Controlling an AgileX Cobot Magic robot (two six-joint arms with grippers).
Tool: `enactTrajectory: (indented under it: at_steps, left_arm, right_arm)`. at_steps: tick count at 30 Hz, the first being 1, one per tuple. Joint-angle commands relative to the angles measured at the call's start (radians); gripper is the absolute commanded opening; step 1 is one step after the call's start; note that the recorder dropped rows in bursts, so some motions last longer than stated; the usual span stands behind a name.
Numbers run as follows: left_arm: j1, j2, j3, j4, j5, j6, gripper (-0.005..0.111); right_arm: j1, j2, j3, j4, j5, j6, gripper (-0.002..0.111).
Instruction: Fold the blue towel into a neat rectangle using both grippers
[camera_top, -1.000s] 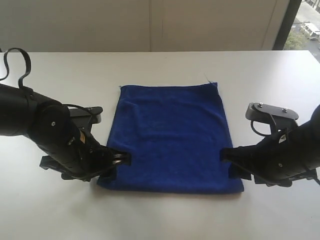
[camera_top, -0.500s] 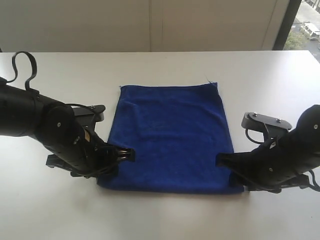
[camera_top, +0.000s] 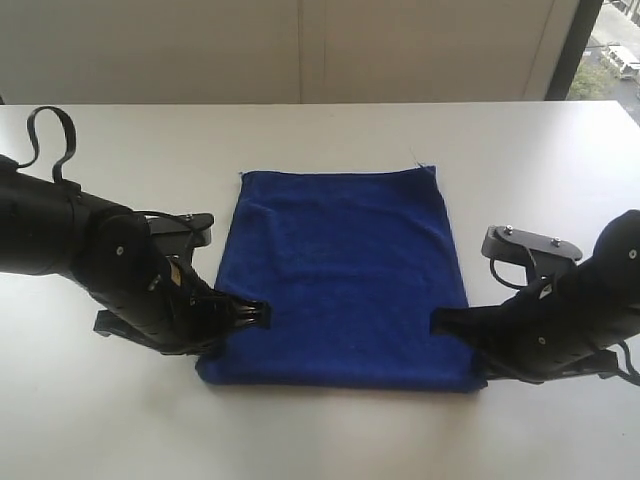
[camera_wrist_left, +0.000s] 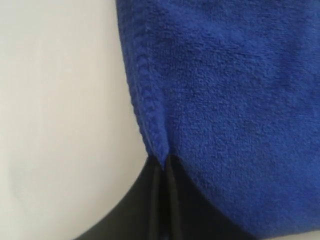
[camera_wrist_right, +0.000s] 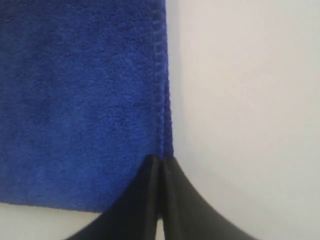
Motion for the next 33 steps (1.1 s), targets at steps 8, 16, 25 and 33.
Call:
enactTrajectory:
  at_steps: [8,16,25,33]
  left_arm:
    - [-0.004,-0.176,0.116,-0.015,0.092,0.024,0.0]
    - [-0.004,-0.21,0.133,-0.034,0.077,0.022,0.0]
    - [0.0,-0.234,0.084,-0.044,0.003,0.024,0.0]
    - [0.034,-0.227,0.018,-0.042,-0.034,0.024,0.0]
  right_arm:
    - [0.004,-0.23,0.074,-0.02,0.046,-0.012,0.0]
    - [0.004,-0.278,0.105,-0.018,0.074,-0.01,0.0]
    - [0.004,-0.284,0.034,-0.016,0.04,-0.01,0.0]
    - [0.004,-0.256,-0.029,-0.016,-0.024,-0.01,0.0]
